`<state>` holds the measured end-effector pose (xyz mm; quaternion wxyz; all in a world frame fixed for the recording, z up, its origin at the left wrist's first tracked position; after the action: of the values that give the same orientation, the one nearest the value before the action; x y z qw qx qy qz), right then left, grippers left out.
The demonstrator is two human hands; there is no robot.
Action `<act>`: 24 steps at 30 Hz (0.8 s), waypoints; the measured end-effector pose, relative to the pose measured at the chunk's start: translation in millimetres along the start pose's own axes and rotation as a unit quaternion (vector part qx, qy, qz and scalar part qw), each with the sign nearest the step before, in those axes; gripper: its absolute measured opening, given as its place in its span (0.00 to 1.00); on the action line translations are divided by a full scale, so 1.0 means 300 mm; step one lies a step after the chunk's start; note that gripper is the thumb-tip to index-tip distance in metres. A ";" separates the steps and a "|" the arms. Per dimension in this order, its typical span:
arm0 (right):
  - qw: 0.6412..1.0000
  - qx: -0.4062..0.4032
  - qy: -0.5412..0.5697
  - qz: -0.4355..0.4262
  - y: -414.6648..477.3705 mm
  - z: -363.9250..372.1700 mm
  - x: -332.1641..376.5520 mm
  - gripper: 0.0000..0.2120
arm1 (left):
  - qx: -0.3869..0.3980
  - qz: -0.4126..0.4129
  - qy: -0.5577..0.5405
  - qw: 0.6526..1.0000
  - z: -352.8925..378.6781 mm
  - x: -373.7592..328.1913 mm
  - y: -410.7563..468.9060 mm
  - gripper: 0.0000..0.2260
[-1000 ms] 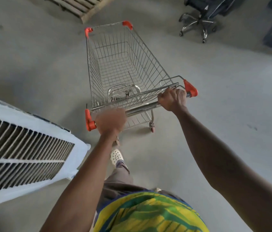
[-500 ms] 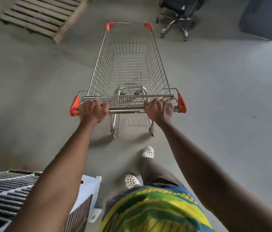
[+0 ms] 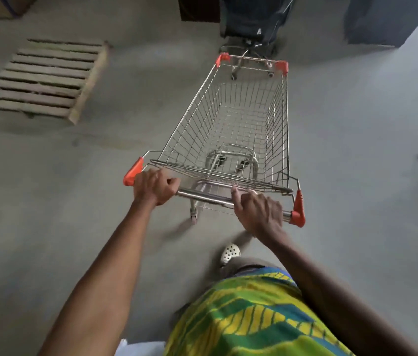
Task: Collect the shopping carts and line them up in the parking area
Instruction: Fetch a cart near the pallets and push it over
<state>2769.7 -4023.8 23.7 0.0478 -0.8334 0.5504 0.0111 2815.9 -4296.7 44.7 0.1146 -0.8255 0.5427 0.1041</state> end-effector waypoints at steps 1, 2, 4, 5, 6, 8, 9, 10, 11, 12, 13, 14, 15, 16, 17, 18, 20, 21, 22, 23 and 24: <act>1.000 0.010 0.001 0.001 0.026 -0.007 0.010 0.38 | -0.005 0.009 0.002 1.000 -0.002 0.010 0.048 0.23; 1.000 0.017 0.002 -0.002 0.051 -0.015 0.018 0.38 | -0.005 0.013 0.004 1.000 -0.003 0.016 0.094 0.24; 1.000 0.027 0.003 0.003 0.114 -0.032 0.041 0.38 | 0.013 0.027 0.007 1.000 -0.005 0.031 0.208 0.25; 0.999 0.032 -0.001 0.007 0.143 -0.042 0.047 0.39 | 0.018 0.037 0.001 0.999 -0.007 0.029 0.259 0.24; 0.999 0.036 0.000 0.015 0.170 -0.049 0.051 0.38 | 0.026 0.044 -0.007 0.999 -0.012 0.024 0.303 0.23; 0.999 0.036 0.004 0.040 0.220 -0.060 0.064 0.38 | 0.028 0.071 -0.021 0.997 -0.016 0.020 0.397 0.22; 0.998 0.033 0.003 0.055 0.244 -0.060 0.071 0.37 | 0.024 0.084 -0.026 0.996 -0.020 0.022 0.444 0.22; 0.997 0.028 0.001 0.069 0.266 -0.062 0.078 0.37 | 0.018 0.096 -0.039 0.994 -0.023 0.020 0.488 0.23; 0.996 0.023 0.000 0.084 0.291 -0.066 0.086 0.36 | 0.008 0.115 -0.047 0.992 -0.024 0.017 0.532 0.23; 0.994 0.018 0.000 0.104 0.314 -0.068 0.092 0.36 | -0.002 0.136 -0.051 0.989 -0.026 0.010 0.575 0.23; 0.992 0.015 -0.002 0.123 0.338 -0.068 0.097 0.35 | -0.009 0.155 -0.053 0.986 -0.031 0.001 0.617 0.23; 0.990 0.017 -0.003 0.142 0.363 -0.066 0.102 0.36 | -0.011 0.169 -0.056 0.984 -0.035 -0.008 0.658 0.23; 0.986 0.021 0.002 0.164 0.383 -0.065 0.108 0.37 | -0.005 0.181 -0.056 0.982 -0.035 -0.016 0.696 0.23; 0.982 0.021 0.011 0.186 0.399 -0.060 0.111 0.39 | 0.003 0.190 -0.052 0.980 -0.030 -0.024 0.733 0.22; 0.977 0.019 0.020 0.210 0.413 -0.055 0.113 0.40 | 0.009 0.202 -0.043 0.978 -0.022 -0.031 0.770 0.22; 0.973 0.018 0.024 0.230 0.427 -0.053 0.117 0.41 | 0.017 0.213 -0.033 0.976 -0.014 -0.037 0.804 0.21; 0.964 0.014 0.021 0.263 0.452 -0.060 0.132 0.41 | 0.027 0.236 -0.017 0.971 -0.008 -0.052 0.870 0.20; 0.959 0.013 0.027 0.280 0.461 -0.061 0.139 0.41 | 0.030 0.253 -0.017 0.967 -0.007 -0.063 0.900 0.20; 0.954 0.012 0.033 0.298 0.471 -0.063 0.146 0.40 | 0.032 0.272 -0.023 0.961 -0.007 -0.079 0.931 0.20; 0.948 0.013 0.036 0.316 0.486 -0.065 0.154 0.39 | 0.039 0.287 -0.032 0.957 -0.006 -0.094 0.964 0.21; 0.942 0.016 0.036 0.333 0.503 -0.067 0.161 0.39 | 0.048 0.301 -0.041 0.952 -0.007 -0.111 0.998 0.20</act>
<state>2649.3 -4128.7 30.2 0.0345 -0.6016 0.7979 -0.0126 2527.7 -4383.5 33.9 0.1391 -0.6129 0.7649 0.1411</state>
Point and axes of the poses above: each hand's wrist, its own y-axis towards the middle knuckle, its own z-axis out of the palm, x = y × z, the point moved 4 cm from there along y, towards the middle knuckle, and after that the axes turned 14 degrees about -y, right-handed, at the moved point
